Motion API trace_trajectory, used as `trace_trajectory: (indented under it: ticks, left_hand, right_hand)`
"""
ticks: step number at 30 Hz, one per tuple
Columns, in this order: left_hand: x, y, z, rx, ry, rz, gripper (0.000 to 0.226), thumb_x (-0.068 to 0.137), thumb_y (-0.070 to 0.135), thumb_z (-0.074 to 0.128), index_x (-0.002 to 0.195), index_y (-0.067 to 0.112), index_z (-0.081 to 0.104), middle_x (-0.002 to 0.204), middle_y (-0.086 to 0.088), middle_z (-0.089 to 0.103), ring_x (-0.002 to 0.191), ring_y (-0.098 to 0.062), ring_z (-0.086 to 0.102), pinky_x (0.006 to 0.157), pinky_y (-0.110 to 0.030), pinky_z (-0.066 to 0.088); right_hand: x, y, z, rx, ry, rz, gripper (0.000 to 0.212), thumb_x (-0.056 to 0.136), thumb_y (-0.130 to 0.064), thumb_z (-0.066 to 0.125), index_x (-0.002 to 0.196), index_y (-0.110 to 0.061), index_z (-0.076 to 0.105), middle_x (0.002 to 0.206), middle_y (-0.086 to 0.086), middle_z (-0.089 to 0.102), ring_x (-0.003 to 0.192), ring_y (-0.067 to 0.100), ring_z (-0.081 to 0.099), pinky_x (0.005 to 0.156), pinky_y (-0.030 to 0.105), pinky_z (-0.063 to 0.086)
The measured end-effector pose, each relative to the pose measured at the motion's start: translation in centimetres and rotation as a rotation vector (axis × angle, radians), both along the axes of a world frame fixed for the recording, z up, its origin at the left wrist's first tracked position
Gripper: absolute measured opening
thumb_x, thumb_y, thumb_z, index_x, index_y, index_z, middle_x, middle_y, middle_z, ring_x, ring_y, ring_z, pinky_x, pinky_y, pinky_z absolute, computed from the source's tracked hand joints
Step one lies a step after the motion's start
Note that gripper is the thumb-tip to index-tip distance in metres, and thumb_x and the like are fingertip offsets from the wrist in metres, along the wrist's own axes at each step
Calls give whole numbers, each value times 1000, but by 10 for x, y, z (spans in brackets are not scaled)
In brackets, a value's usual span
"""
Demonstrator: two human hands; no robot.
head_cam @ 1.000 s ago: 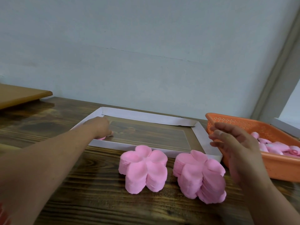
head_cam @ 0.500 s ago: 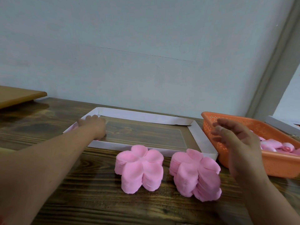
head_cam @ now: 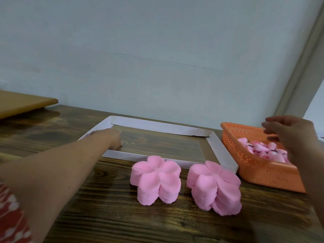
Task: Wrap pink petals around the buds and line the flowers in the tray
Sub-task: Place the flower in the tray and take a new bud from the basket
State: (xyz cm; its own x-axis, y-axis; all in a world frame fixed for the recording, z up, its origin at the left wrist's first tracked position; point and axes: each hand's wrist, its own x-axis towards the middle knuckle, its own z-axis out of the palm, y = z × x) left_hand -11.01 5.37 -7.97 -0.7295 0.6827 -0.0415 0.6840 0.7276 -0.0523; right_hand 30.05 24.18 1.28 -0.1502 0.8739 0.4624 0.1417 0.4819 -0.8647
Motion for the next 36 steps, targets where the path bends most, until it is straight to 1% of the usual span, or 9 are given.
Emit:
trace_trajectory:
  ticks: [3, 7, 9, 14, 21, 25, 28, 33, 36]
  left_hand:
    - [3, -1, 3, -8, -17, 9, 35, 94, 40, 49, 118, 15, 55, 96, 1, 55, 101, -20, 54, 95, -40, 44]
    - [5, -4, 5, -20, -43, 21, 47, 93, 48, 48, 125, 15, 51, 108, -3, 59, 112, -24, 53, 100, -46, 42]
    - [6, -6, 6, -24, -62, 22, 48, 93, 49, 48, 126, 15, 51, 104, -2, 59, 113, -25, 53, 100, -46, 41]
    - [6, -7, 6, -15, -63, 10, 46, 94, 47, 48, 126, 15, 54, 112, -3, 61, 108, -22, 53, 96, -38, 42]
    - [12, -9, 8, 31, -136, 35, 60, 94, 54, 44, 139, 13, 42, 134, -8, 54, 124, -26, 48, 100, -38, 38]
    - [14, -11, 10, 38, -149, 37, 62, 95, 54, 43, 143, 15, 38, 139, -8, 50, 127, -26, 45, 100, -38, 36]
    - [15, -11, 10, 60, -164, 47, 65, 95, 55, 43, 146, 17, 32, 145, -8, 44, 132, -27, 41, 105, -41, 35]
    - [21, -7, 12, 27, -128, 58, 70, 94, 60, 38, 149, 19, 25, 151, -7, 37, 136, -30, 36, 111, -50, 28]
    - [32, -8, 19, 17, -34, 41, 65, 94, 62, 34, 145, 22, 32, 142, -6, 47, 134, -31, 37, 112, -58, 20]
  right_hand:
    - [14, 32, 7, -84, -421, -62, 21, 75, 1, 74, 94, 5, 67, 71, 16, 63, 60, 24, 56, 55, 28, 46]
    - [30, 54, 8, -120, -981, -59, 22, 68, -11, 83, 86, -6, 72, 83, 17, 68, 79, 32, 60, 70, 35, 47]
    - [31, 58, 6, -89, -1129, -67, 18, 64, -13, 87, 75, -11, 73, 84, 12, 66, 86, 30, 59, 81, 36, 44]
    - [24, 68, 5, -62, -1273, -104, 13, 64, -24, 87, 67, -17, 75, 70, 1, 69, 77, 21, 63, 78, 34, 47]
    - [21, 73, 3, -43, -1399, -152, 20, 76, -46, 71, 72, -27, 66, 83, -8, 66, 88, 11, 62, 83, 23, 48]
    - [19, 76, 7, -63, -1510, -104, 15, 68, -29, 76, 66, -17, 69, 66, 3, 69, 62, 19, 64, 69, 35, 56]
    - [16, 73, 12, -117, -1566, -73, 16, 66, -19, 76, 74, -5, 72, 53, 7, 64, 44, 18, 58, 53, 32, 51]
    - [7, 64, 16, -200, -1471, 0, 13, 71, 3, 71, 83, -2, 72, 59, 12, 65, 46, 18, 56, 42, 23, 46]
    - [5, 60, 18, -239, -1402, 61, 22, 72, 9, 69, 89, -5, 68, 74, 15, 66, 56, 20, 57, 46, 24, 47]
